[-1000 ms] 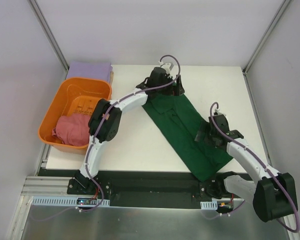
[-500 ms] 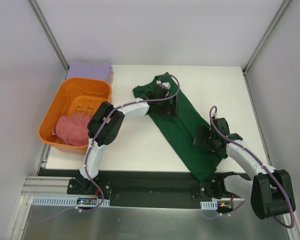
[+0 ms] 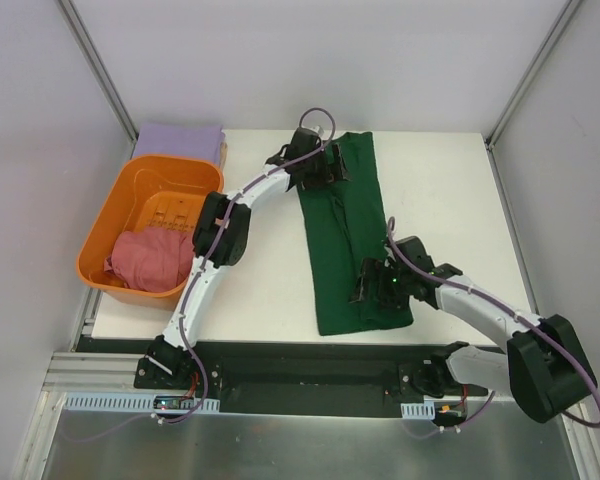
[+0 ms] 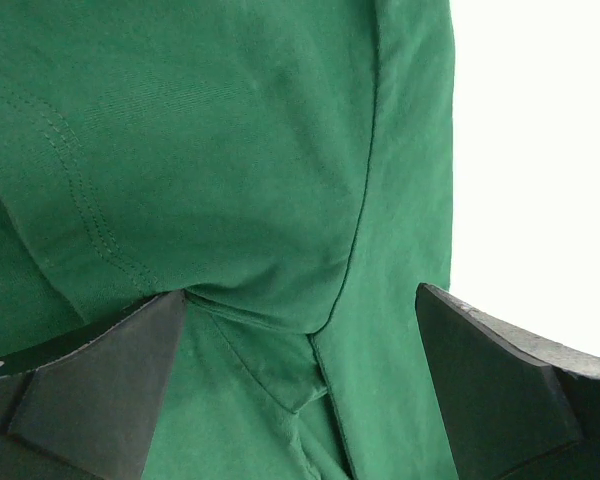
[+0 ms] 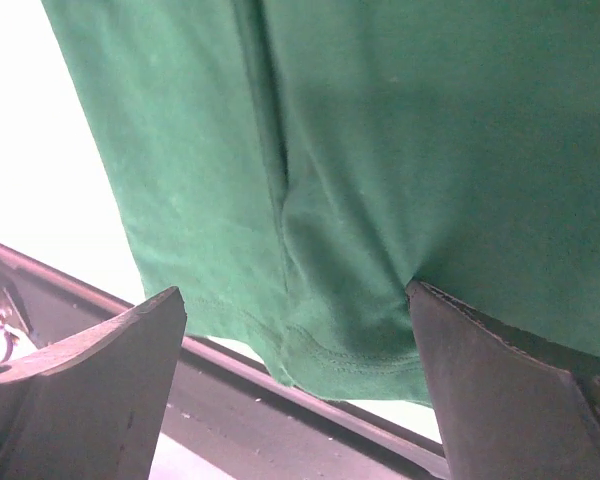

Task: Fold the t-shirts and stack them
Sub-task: Rotate the tshirt 90 degrees

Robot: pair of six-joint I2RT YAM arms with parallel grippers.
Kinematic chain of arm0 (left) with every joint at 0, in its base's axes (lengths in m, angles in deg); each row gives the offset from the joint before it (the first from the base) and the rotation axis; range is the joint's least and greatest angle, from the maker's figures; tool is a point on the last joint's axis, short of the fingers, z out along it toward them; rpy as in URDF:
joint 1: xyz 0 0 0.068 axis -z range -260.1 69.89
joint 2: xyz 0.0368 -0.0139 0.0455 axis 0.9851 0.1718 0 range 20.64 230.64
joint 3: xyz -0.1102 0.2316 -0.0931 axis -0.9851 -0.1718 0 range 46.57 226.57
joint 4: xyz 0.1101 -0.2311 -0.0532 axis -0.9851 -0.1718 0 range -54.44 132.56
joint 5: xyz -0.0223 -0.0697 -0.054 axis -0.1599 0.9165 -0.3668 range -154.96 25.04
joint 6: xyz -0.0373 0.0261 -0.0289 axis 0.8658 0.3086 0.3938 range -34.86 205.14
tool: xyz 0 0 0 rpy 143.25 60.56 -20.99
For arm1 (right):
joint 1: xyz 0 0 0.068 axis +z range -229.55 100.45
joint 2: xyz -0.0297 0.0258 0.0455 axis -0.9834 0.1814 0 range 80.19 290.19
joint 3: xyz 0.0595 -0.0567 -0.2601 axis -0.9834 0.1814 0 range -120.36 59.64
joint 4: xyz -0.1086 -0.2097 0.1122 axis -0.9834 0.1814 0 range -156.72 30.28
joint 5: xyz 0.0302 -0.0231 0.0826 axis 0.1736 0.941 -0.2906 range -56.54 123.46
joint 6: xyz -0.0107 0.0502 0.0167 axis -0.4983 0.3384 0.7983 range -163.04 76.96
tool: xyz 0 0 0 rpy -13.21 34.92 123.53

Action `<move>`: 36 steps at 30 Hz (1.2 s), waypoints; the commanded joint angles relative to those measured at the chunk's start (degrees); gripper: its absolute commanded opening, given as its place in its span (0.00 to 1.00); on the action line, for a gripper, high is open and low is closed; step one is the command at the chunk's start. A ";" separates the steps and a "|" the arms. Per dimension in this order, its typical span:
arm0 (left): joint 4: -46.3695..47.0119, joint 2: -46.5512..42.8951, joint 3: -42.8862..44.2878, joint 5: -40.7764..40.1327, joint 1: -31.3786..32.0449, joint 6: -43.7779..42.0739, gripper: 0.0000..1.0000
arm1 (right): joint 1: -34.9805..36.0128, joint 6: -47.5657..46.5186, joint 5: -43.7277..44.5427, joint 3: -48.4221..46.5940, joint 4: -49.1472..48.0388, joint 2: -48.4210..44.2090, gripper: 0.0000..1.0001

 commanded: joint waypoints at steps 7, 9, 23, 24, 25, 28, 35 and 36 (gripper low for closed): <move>-3.46 -4.99 -0.72 7.56 -0.45 -10.48 0.99 | 10.32 3.08 3.80 -6.44 7.39 2.11 0.96; -3.46 -10.53 -5.55 7.04 -0.10 -12.42 0.99 | 10.32 2.99 6.44 -7.76 8.45 -0.70 0.96; -3.55 -49.20 -46.49 -4.99 9.38 -10.33 0.99 | 9.89 8.79 28.42 -1.55 17.95 -30.23 0.96; -3.55 -51.93 -50.88 -6.57 11.66 -9.10 0.99 | 9.88 8.70 28.33 -0.05 18.12 -31.64 0.96; -3.37 -54.39 -55.19 -7.55 13.59 -7.78 0.99 | 9.80 8.88 28.25 1.36 18.12 -33.05 0.96; -3.11 -60.02 -64.70 -11.41 20.10 -3.66 0.99 | 9.62 10.80 28.94 4.09 19.26 -35.87 0.96; -0.91 -64.96 -78.60 -13.88 27.58 6.55 0.94 | 9.44 15.73 28.77 8.93 19.44 -35.26 0.96; -0.74 -64.79 -79.22 -13.80 27.76 7.16 0.91 | 9.44 15.82 28.77 9.02 19.44 -34.74 0.96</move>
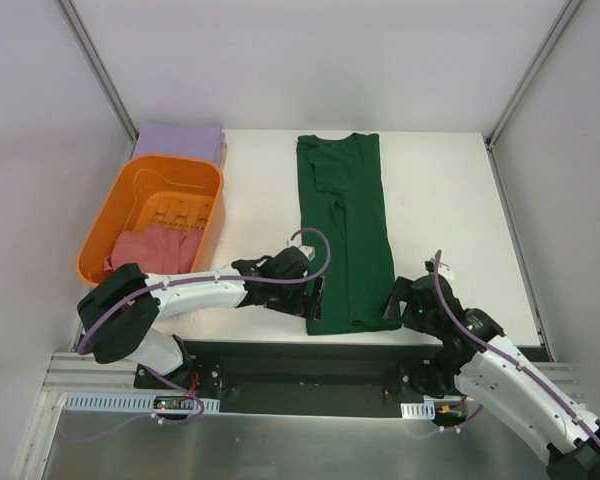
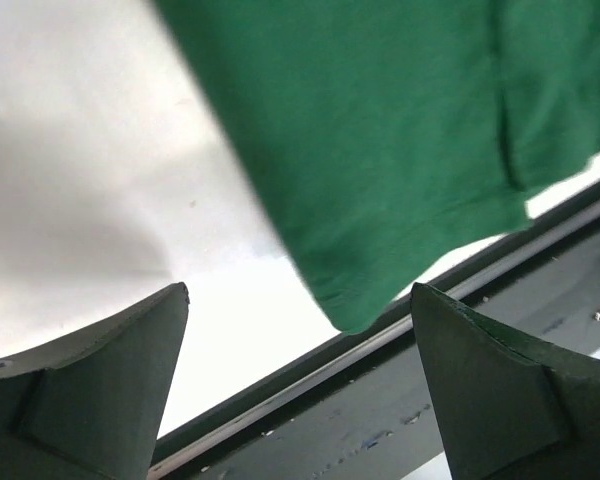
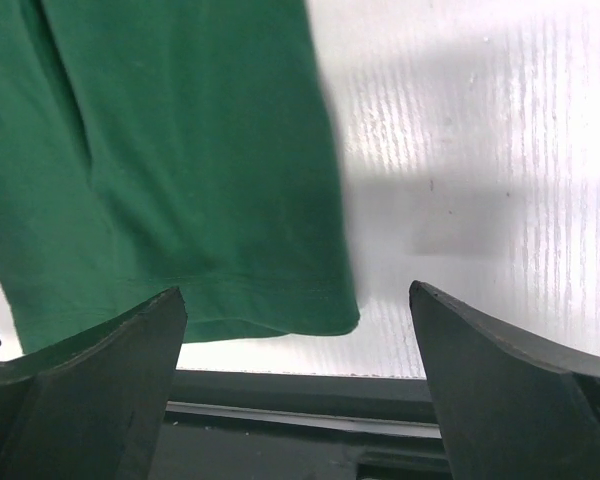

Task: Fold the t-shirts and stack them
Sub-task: Rotate the tshirt 90 degrees

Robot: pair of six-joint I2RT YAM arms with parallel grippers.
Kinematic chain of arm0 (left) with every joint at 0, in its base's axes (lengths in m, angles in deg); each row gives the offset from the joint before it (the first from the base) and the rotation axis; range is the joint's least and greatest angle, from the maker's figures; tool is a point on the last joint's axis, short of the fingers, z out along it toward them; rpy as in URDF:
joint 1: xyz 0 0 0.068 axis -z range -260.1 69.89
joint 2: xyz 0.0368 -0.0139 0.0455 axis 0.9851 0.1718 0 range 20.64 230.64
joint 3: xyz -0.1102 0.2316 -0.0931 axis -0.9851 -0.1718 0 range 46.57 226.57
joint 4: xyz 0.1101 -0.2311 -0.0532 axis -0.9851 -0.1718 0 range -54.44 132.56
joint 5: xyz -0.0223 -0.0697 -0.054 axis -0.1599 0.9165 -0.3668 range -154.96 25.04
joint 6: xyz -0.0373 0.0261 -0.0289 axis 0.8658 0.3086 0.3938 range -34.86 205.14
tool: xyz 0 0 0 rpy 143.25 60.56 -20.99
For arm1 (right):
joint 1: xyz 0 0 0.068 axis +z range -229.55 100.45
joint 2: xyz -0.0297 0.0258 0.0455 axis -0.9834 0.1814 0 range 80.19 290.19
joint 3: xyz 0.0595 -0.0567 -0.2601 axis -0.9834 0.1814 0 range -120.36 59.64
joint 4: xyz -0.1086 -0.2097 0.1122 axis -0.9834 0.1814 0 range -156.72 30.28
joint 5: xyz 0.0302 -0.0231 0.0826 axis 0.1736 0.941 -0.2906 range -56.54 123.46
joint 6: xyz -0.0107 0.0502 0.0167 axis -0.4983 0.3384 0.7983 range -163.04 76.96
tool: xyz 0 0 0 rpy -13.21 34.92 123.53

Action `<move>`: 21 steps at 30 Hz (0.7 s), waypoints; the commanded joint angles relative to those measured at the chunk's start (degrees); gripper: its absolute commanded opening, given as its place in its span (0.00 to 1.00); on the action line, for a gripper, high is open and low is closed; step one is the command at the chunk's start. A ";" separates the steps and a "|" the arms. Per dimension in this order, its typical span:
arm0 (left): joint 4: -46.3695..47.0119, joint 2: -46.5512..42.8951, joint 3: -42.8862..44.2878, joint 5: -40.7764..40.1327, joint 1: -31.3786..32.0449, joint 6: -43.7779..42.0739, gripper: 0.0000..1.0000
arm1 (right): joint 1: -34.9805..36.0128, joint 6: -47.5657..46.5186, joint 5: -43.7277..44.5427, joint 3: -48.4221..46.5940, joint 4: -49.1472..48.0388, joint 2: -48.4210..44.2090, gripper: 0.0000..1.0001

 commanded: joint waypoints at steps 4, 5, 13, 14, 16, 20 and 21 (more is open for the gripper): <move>2.61 -1.24 -3.01 -0.65 1.78 8.00 0.80 | -0.30 4.22 1.04 1.24 -0.45 3.68 0.97; 2.61 -0.80 -3.10 -0.47 2.22 8.01 0.79 | -0.39 4.39 0.95 1.33 -0.46 4.12 0.99; 2.70 1.31 -4.94 1.12 4.68 10.20 0.52 | -0.39 5.62 -0.02 1.50 -0.54 5.71 0.94; 2.70 1.49 -5.21 1.20 4.94 10.90 0.49 | -0.39 5.97 -0.02 1.85 -0.98 5.53 0.94; 2.79 2.10 -5.13 1.55 5.91 11.52 0.47 | -0.39 5.98 -0.54 2.56 -1.86 5.44 0.93; 2.70 4.38 -5.12 0.68 6.88 13.28 0.41 | -0.39 5.63 -0.81 2.74 -2.21 5.79 0.92; 2.70 4.91 -4.95 0.24 6.88 13.54 0.39 | -0.39 5.54 -0.81 2.65 -2.30 5.88 0.92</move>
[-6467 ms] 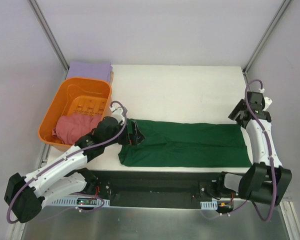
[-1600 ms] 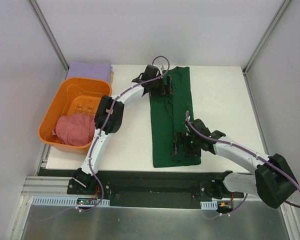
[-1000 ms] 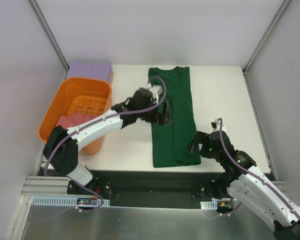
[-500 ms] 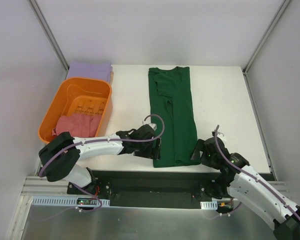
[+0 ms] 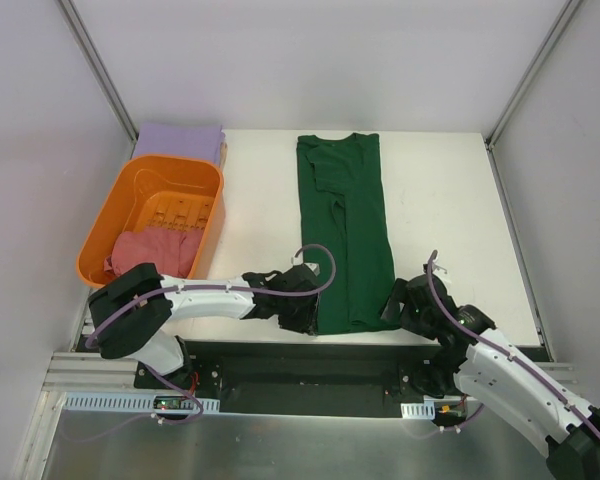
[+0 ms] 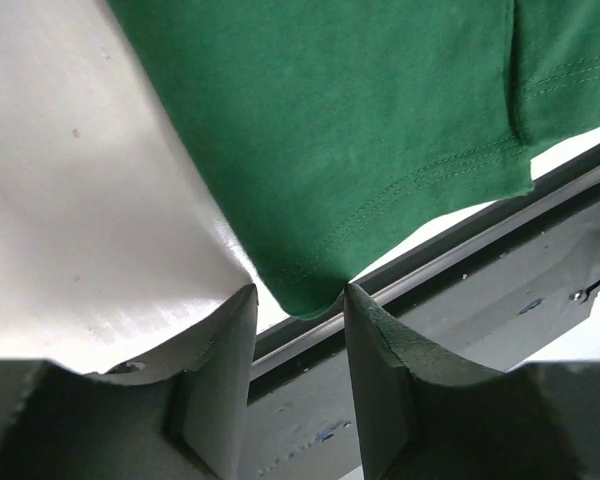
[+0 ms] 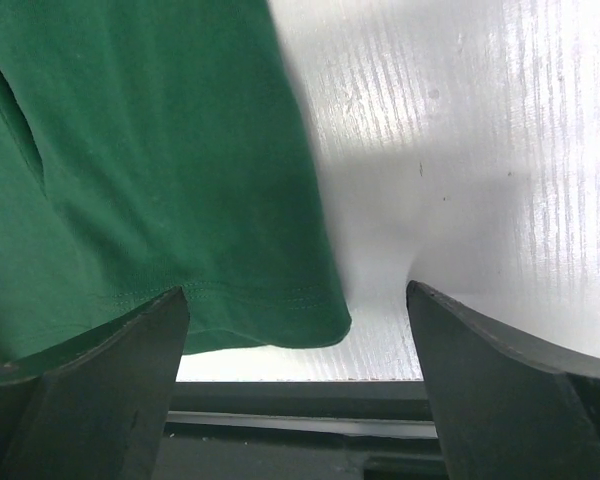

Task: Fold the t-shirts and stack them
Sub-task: Rotate the tshirt 90 degrees, then grab the bottom of the folded rectangular tshirt with both arms

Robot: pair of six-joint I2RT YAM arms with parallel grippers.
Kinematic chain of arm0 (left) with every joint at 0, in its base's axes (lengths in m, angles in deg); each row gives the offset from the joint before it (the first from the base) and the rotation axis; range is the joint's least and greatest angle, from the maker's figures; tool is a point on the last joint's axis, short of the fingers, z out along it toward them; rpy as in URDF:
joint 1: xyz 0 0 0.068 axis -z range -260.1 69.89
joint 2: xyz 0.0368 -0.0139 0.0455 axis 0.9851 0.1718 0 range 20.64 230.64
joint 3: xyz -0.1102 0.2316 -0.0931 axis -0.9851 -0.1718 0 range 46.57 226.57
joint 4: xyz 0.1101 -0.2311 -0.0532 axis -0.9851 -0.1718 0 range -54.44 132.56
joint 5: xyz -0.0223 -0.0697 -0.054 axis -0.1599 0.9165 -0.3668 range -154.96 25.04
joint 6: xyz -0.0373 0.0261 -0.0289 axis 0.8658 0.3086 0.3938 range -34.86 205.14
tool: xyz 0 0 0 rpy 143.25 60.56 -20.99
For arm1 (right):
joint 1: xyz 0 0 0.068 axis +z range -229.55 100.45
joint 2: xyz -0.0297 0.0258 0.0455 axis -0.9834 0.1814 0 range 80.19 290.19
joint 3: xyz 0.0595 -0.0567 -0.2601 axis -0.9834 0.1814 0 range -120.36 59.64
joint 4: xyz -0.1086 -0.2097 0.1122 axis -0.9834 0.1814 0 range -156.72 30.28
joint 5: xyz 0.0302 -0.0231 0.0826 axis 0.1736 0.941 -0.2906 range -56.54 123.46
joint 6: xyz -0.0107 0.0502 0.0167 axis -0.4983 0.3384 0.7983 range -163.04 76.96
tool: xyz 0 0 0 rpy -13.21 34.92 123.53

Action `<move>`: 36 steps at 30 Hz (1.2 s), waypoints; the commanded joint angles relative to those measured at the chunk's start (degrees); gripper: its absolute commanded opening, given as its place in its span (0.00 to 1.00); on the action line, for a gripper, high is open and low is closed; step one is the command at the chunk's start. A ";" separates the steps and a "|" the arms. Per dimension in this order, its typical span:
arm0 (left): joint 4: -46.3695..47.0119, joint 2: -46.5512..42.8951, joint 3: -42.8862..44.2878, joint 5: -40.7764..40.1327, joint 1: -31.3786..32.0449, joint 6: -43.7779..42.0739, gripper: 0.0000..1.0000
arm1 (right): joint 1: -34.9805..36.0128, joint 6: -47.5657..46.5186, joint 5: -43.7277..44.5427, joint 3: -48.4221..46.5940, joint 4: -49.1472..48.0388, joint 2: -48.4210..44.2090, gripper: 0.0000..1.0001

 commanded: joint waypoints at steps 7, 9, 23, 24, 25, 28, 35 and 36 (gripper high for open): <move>-0.12 3.37 0.04 -3.49 0.76 2.88 0.29 | -0.19 0.20 -1.56 0.83 -0.97 1.14 0.91; -0.29 3.46 0.04 -3.93 0.76 2.88 0.18 | -0.19 0.02 -1.91 0.83 -1.32 1.41 0.89; -0.29 0.82 -1.72 -7.45 0.76 2.89 0.00 | -0.19 3.62 -2.10 0.75 -2.20 3.16 0.37; -0.29 0.56 -1.90 -7.36 0.76 2.80 0.00 | -0.11 3.80 -1.57 0.75 -2.03 3.25 0.27; -0.29 0.30 -2.07 -7.10 0.76 2.97 0.00 | -0.19 3.63 -1.82 0.57 -1.68 3.08 0.18; -0.29 -1.37 -3.65 -7.36 1.72 4.98 0.00 | -0.11 2.40 -5.15 -0.57 0.86 2.64 0.02; -0.38 -8.75 -7.69 -8.24 8.48 7.98 0.00 | 1.30 3.88 -20.00 2.41 4.56 -6.84 0.01; -0.82 -9.98 -8.05 -8.76 9.54 8.16 0.00 | 1.65 4.15 -20.97 2.68 5.70 -8.33 0.01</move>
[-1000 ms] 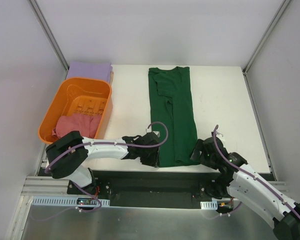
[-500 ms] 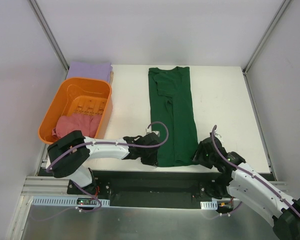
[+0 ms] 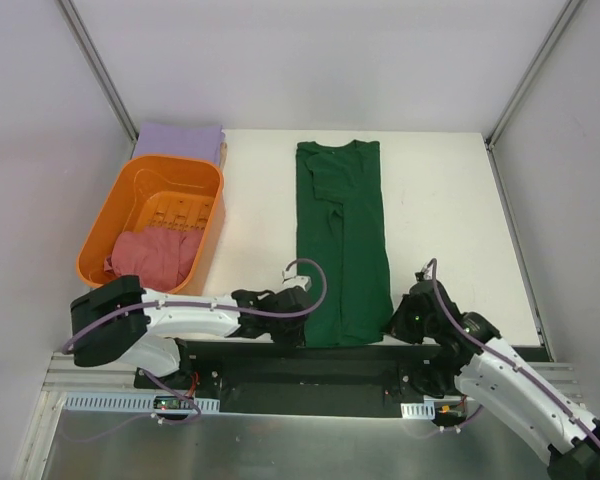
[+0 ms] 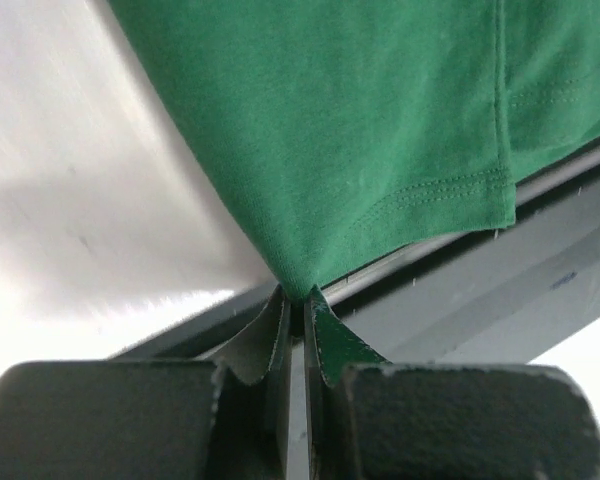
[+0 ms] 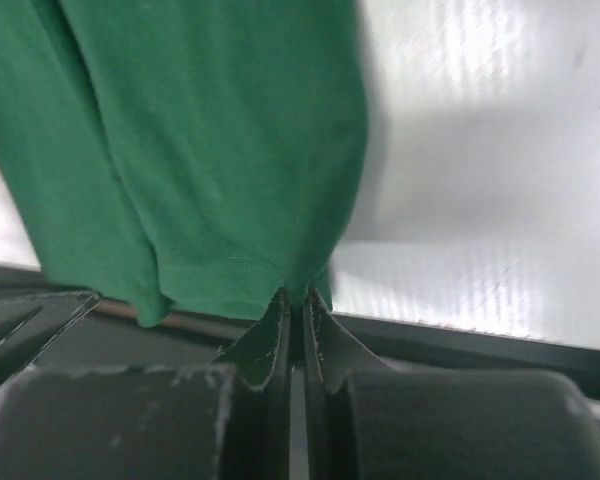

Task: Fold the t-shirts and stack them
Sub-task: Grab the bottom of the folded rectangular tshirt with both arms

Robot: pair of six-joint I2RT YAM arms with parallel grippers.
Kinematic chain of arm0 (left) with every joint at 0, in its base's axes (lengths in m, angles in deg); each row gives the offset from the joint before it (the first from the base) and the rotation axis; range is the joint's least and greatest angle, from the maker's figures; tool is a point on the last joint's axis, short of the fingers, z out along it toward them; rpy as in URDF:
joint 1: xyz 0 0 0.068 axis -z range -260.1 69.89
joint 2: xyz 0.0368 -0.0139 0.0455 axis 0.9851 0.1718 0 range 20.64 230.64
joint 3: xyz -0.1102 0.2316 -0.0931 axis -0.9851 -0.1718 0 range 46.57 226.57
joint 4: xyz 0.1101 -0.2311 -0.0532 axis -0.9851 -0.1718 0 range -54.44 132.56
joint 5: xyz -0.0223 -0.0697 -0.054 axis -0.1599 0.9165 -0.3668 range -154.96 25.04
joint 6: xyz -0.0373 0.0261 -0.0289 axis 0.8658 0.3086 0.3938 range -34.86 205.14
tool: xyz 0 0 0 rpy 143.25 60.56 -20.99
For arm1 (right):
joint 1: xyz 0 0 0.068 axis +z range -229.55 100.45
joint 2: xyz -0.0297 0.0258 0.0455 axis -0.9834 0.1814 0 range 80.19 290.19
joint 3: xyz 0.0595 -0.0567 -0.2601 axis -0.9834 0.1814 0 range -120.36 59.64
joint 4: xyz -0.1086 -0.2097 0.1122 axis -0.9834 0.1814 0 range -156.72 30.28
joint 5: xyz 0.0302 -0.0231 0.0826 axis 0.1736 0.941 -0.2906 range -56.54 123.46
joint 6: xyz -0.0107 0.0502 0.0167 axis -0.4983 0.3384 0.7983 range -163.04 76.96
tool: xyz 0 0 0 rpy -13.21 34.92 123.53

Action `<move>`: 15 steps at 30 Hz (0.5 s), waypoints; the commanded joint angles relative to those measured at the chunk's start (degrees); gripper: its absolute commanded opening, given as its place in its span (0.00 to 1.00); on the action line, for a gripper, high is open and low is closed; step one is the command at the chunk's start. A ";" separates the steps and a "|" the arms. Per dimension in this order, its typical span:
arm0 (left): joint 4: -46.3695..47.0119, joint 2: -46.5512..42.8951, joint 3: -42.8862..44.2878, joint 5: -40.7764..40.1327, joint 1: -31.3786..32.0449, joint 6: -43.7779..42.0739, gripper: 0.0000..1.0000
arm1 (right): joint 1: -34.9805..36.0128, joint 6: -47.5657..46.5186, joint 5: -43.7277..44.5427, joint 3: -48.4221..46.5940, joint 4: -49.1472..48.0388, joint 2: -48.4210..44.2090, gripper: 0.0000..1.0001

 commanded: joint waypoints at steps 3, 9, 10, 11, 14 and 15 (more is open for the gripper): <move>-4.36 -7.99 -2.54 -4.12 5.90 2.52 0.00 | 1.85 2.67 -10.85 1.20 8.45 -10.19 0.01; -4.54 -10.37 -0.62 -8.24 6.00 -0.19 0.00 | 1.85 4.34 -12.88 0.76 5.65 -14.17 0.01; -4.63 -10.28 0.35 -8.95 5.65 -1.25 0.00 | 1.85 4.43 -11.74 0.41 4.60 -13.82 0.01; -4.72 -10.19 1.14 -9.91 5.30 -2.04 0.00 | 1.85 4.52 -10.51 -0.03 3.46 -13.29 0.01; -4.55 -10.19 3.60 -11.94 2.93 -4.94 0.00 | 1.85 3.56 -7.09 -2.22 -1.63 -10.49 0.01; -4.46 -10.37 4.04 -11.94 1.53 -5.73 0.00 | 1.94 2.68 -6.03 -3.28 -3.13 -9.26 0.01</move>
